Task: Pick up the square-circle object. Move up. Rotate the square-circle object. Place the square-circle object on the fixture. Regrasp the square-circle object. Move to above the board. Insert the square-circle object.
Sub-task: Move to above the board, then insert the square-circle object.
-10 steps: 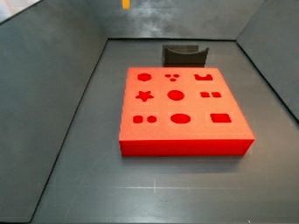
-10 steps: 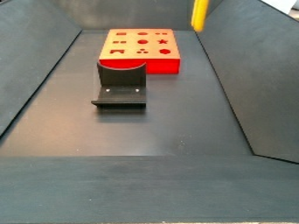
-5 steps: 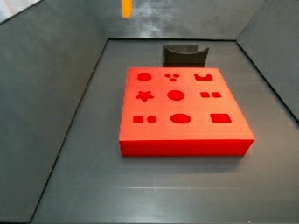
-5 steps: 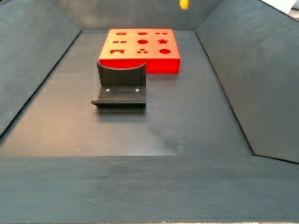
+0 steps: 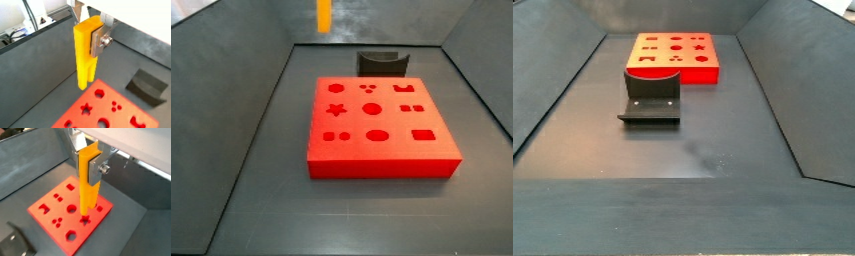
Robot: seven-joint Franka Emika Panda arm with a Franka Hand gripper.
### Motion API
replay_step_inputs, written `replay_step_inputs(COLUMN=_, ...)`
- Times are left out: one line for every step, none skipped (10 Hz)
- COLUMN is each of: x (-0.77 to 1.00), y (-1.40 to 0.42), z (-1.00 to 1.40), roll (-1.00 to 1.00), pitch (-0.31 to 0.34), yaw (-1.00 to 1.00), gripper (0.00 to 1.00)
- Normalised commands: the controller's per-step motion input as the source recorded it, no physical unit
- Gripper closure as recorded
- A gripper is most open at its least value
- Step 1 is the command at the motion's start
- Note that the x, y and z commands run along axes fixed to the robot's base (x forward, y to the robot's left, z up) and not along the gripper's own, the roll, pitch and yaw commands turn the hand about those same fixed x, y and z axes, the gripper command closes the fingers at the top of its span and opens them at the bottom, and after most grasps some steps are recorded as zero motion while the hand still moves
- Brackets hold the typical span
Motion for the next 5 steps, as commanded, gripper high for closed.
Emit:
replay_step_inputs(x=0.18, y=-0.41, z=0.06, roll=0.03, pitch=0.124, yaw=0.01, gripper=1.00)
replay_step_inputs(x=0.11, y=-0.18, z=0.04, roll=0.05, pitch=0.104, yaw=0.01, gripper=1.00)
replay_step_inputs(x=0.00, y=0.00, z=0.00, roll=0.00, pitch=0.000, yaw=0.01, gripper=1.00)
replay_step_inputs(x=0.00, y=0.00, z=0.00, roll=0.00, pitch=0.000, yaw=0.02, gripper=1.00)
replay_step_inputs(x=-0.02, y=0.02, z=0.00, roll=0.00, pitch=0.000, yaw=0.00, gripper=1.00)
